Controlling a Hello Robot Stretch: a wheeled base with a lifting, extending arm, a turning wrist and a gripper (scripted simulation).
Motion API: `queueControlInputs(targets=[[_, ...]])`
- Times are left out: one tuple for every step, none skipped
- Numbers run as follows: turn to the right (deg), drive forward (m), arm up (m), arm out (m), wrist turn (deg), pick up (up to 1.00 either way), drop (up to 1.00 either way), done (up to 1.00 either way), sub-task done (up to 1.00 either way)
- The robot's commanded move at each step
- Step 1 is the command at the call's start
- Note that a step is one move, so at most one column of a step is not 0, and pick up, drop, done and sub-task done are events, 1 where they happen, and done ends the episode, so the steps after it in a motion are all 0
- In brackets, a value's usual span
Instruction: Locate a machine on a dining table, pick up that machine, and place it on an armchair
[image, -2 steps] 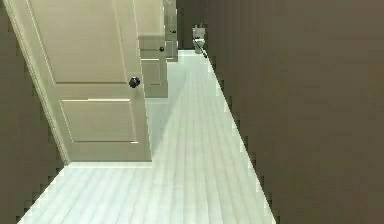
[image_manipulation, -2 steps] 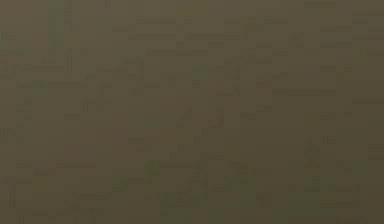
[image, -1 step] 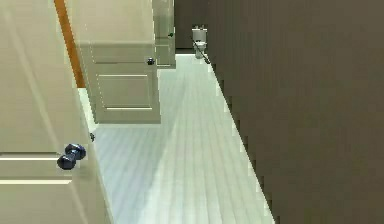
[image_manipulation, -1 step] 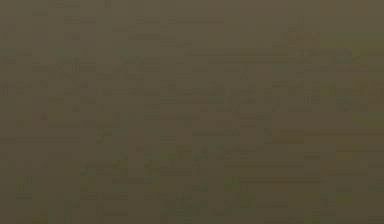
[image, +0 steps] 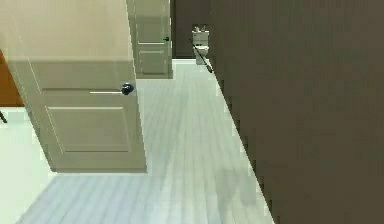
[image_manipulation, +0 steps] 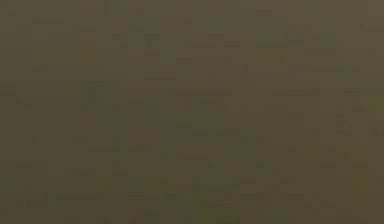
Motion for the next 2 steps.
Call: queueControlInputs(targets=[[0.0, 1.0, 0.0, 0.0, 0.0, 0.0, 0.0, 0.0, 0.0], [0.0, 0.8, 0.0, 0.0, 0.0, 0.0, 0.0, 0.0, 0.0]])
